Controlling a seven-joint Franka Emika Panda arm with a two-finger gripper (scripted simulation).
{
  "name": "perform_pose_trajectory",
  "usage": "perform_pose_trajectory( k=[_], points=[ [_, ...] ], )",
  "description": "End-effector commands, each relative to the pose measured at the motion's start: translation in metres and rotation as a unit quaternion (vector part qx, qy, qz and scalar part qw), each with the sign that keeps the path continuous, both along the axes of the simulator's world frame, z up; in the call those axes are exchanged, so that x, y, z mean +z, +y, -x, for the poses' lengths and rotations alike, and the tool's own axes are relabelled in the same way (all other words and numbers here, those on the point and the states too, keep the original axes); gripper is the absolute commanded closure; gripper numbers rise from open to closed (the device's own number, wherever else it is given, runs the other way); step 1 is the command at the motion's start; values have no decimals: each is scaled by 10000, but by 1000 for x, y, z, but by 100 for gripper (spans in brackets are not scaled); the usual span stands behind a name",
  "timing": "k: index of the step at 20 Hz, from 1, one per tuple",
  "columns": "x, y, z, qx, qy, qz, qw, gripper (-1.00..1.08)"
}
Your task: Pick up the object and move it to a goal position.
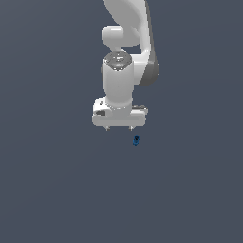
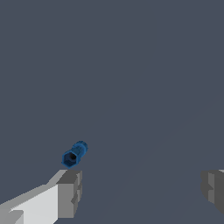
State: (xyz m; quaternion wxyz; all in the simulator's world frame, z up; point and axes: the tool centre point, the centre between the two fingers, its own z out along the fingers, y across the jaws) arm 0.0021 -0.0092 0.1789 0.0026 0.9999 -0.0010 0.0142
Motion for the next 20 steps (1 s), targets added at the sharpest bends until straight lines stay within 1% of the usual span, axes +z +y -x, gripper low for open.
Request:
perform_pose_trajectory(
  k=[1,4,8,10,15,20],
  points=[
    [0,0,0,0,0,0,10000,-92],
    [-3,-3,3,18,54,14,10000,-92],
    [-14,-13,12,63,245,57,9997,-92],
    [-16,-16,14,62,297,68,9995,-92],
    [-16,-14,14,89,287,67,9995,-92],
    [-22,-8,14,334,286,72,9990,-92]
  ],
)
